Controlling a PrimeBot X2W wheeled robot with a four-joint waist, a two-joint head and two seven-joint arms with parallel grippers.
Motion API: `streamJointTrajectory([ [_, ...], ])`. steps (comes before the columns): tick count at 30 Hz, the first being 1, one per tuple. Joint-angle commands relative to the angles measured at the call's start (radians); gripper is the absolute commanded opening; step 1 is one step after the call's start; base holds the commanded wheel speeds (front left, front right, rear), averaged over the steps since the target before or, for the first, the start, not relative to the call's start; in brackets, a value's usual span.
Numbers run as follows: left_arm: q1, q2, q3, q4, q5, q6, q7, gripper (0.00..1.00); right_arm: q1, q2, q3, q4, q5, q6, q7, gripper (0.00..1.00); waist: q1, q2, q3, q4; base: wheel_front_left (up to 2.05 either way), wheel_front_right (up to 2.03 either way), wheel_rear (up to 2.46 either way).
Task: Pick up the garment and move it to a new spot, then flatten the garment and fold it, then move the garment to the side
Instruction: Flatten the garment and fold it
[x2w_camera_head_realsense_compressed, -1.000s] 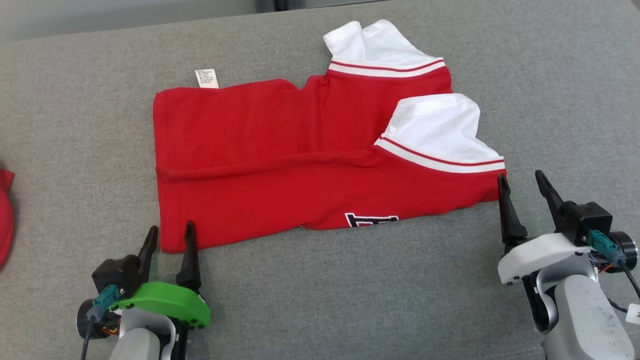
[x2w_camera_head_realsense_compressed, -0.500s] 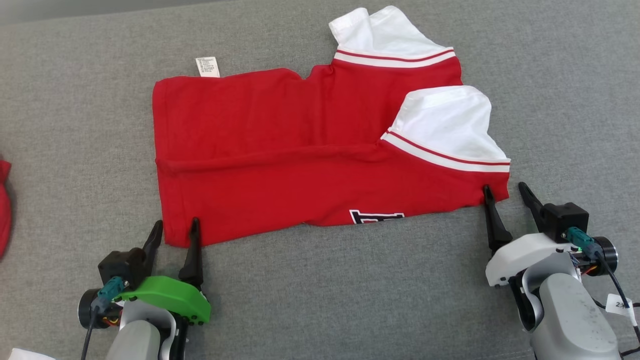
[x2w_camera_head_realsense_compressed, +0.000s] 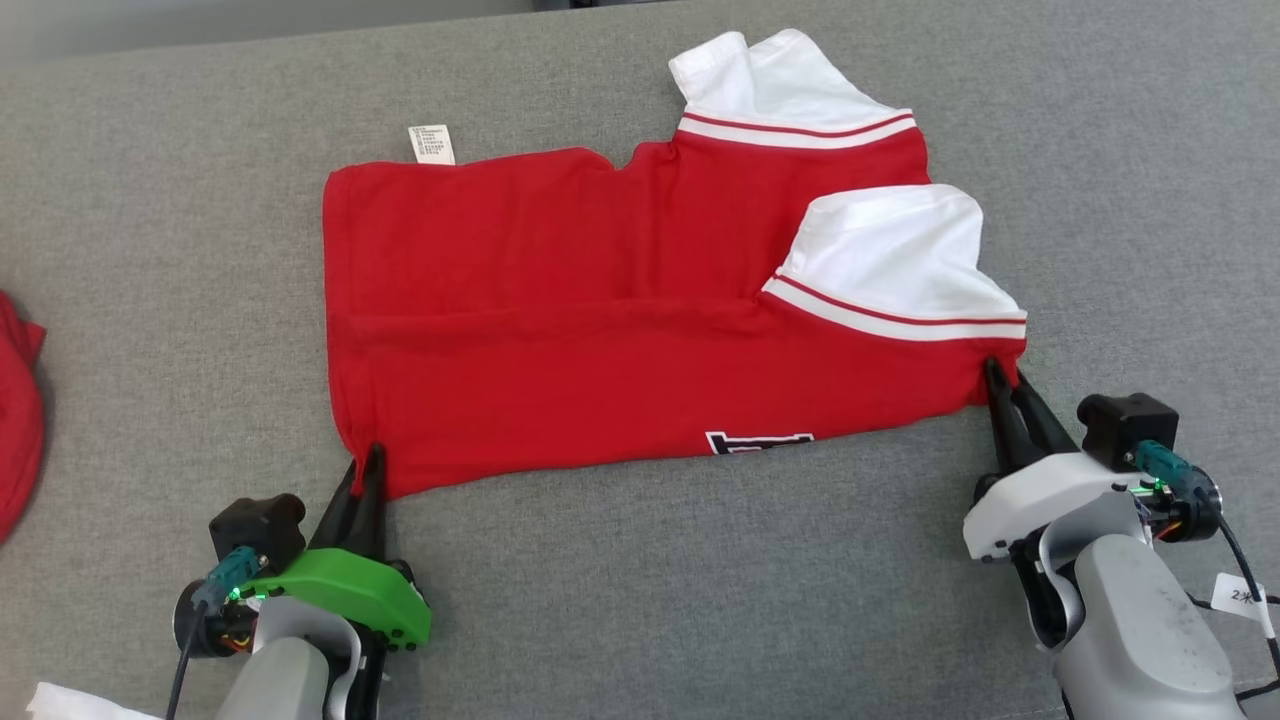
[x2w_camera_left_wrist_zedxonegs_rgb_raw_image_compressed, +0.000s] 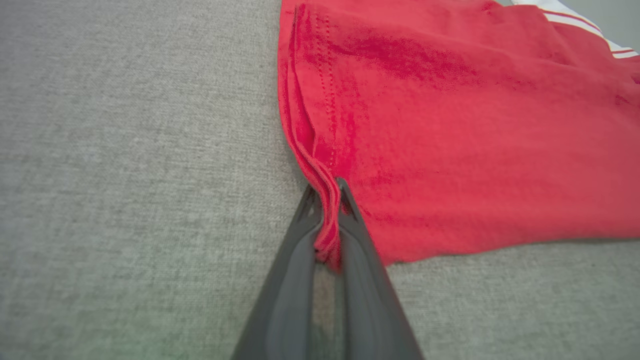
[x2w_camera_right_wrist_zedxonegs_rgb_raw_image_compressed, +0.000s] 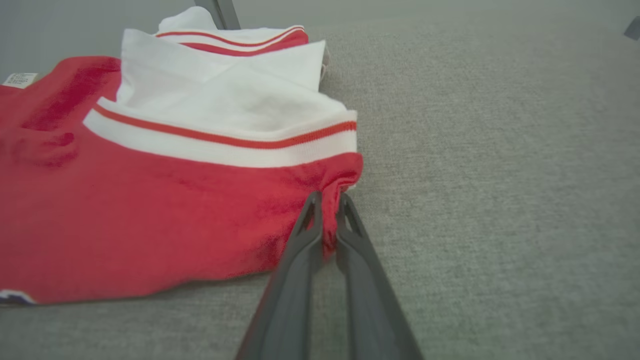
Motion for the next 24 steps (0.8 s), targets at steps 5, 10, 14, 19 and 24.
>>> streamJointTrajectory([
  [5,0.012,0.000,0.072,-0.086,0.003,0.002,0.007,0.00,-0.004,-0.004,-0.033,-0.103,0.028,-0.001,-0.001,0.00,0.0000,0.0000,-0.054,-0.002,0.00,0.00,0.00],
  [10,0.050,-0.019,0.123,-0.153,0.030,0.002,0.007,0.00,0.025,-0.005,-0.054,-0.167,0.036,-0.001,-0.001,0.00,0.0000,0.0000,-0.132,-0.005,0.00,0.00,0.00],
  [14,0.109,-0.038,0.149,-0.165,0.047,0.002,0.007,0.00,0.079,-0.006,-0.059,-0.185,0.039,-0.001,-0.001,0.00,0.0000,0.0000,-0.199,-0.011,0.00,0.00,0.00],
  [19,0.221,-0.059,0.165,-0.127,0.070,0.003,0.007,0.00,0.190,-0.006,-0.065,-0.168,0.056,-0.002,-0.001,0.00,0.0000,0.0000,-0.267,-0.016,0.00,0.00,0.00],
  [24,0.304,-0.067,0.146,-0.074,0.072,0.003,0.007,0.00,0.286,-0.007,-0.054,-0.126,0.070,-0.002,-0.001,0.00,0.0000,0.0000,-0.286,-0.013,0.00,0.00,0.00],
])
